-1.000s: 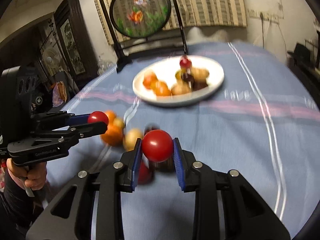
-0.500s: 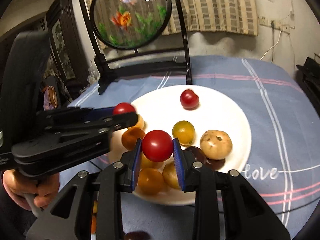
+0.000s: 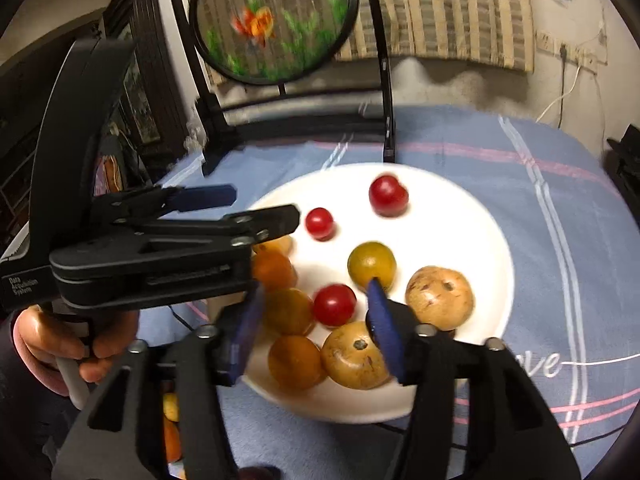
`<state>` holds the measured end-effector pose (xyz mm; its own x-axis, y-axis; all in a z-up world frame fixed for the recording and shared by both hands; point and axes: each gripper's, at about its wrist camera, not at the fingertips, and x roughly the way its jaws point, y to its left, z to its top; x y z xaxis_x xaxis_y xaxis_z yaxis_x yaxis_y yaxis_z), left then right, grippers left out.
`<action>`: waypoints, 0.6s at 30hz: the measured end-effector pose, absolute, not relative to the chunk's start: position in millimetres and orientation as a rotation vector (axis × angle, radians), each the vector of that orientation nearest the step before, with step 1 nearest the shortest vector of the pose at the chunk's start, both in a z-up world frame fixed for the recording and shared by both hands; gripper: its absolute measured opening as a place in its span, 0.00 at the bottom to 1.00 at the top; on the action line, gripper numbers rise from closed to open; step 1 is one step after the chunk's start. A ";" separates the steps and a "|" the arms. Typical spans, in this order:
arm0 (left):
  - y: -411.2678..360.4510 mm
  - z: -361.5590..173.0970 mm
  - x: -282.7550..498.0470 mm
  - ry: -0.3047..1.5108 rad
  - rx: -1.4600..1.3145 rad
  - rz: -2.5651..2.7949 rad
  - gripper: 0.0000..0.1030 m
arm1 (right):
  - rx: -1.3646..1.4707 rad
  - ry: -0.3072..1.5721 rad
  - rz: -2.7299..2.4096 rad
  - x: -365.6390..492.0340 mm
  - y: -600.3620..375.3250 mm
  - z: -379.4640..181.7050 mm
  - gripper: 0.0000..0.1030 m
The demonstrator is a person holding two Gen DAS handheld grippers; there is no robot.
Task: Organize fruits
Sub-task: 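Carry both tomatoes onto the white plate and open both tools, then withdraw and grasp the dark brown round fruit with the right tool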
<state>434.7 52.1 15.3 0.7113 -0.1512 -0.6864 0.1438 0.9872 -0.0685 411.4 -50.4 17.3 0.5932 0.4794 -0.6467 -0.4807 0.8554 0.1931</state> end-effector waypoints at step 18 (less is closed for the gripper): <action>85.5 -36.6 235.5 0.800 -0.217 -0.101 0.95 | 0.031 0.827 0.572 268.5 -119.9 -21.7 0.55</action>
<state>235.5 85.5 -36.6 0.6937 -0.1711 -0.6997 0.0078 0.9731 -0.2302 268.5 -119.9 -21.7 0.5360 0.4919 -0.6861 -0.4685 0.8494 0.2429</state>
